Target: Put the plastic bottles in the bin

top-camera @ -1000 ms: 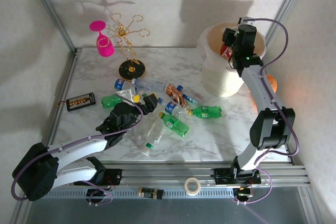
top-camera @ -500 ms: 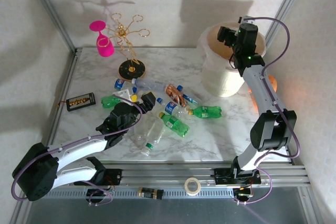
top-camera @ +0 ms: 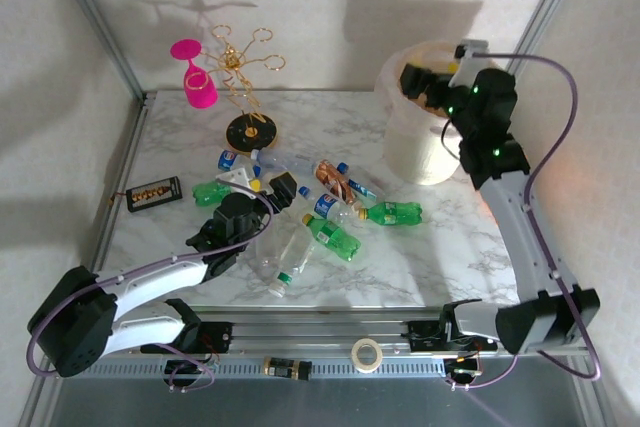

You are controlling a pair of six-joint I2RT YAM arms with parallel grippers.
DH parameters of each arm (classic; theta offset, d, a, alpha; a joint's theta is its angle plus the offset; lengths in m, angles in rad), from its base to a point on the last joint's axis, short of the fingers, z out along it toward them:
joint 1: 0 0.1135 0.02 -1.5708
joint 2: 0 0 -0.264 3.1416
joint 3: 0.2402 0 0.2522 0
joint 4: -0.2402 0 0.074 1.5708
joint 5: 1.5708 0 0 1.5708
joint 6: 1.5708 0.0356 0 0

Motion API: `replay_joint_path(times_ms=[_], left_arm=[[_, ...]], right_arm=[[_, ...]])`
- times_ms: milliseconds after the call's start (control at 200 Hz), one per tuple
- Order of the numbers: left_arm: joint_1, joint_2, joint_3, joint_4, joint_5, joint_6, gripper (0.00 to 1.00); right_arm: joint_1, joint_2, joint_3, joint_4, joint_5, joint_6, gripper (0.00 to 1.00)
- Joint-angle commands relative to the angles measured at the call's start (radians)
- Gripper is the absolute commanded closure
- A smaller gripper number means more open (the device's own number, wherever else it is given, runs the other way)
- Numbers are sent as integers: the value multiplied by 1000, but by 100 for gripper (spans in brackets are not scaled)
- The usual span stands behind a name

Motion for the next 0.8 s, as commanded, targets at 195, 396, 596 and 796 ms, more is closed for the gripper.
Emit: replay_joint_path(times_ms=[195,396,596,796], left_arm=[[25,28,28,6,-24,-60,0],[45,32,13,5,-37,-107,1],[53,66,25,16,-30,-134,0],[53,114,42,35,35,-160,0]], right_arm=[[157,-205,-325,-6,-70,33,1],[212,-257,-481,-95,-9,121,1],[215,-215,-593,-138,81,154,1],[217,-141,-652,-63,124,166,1]])
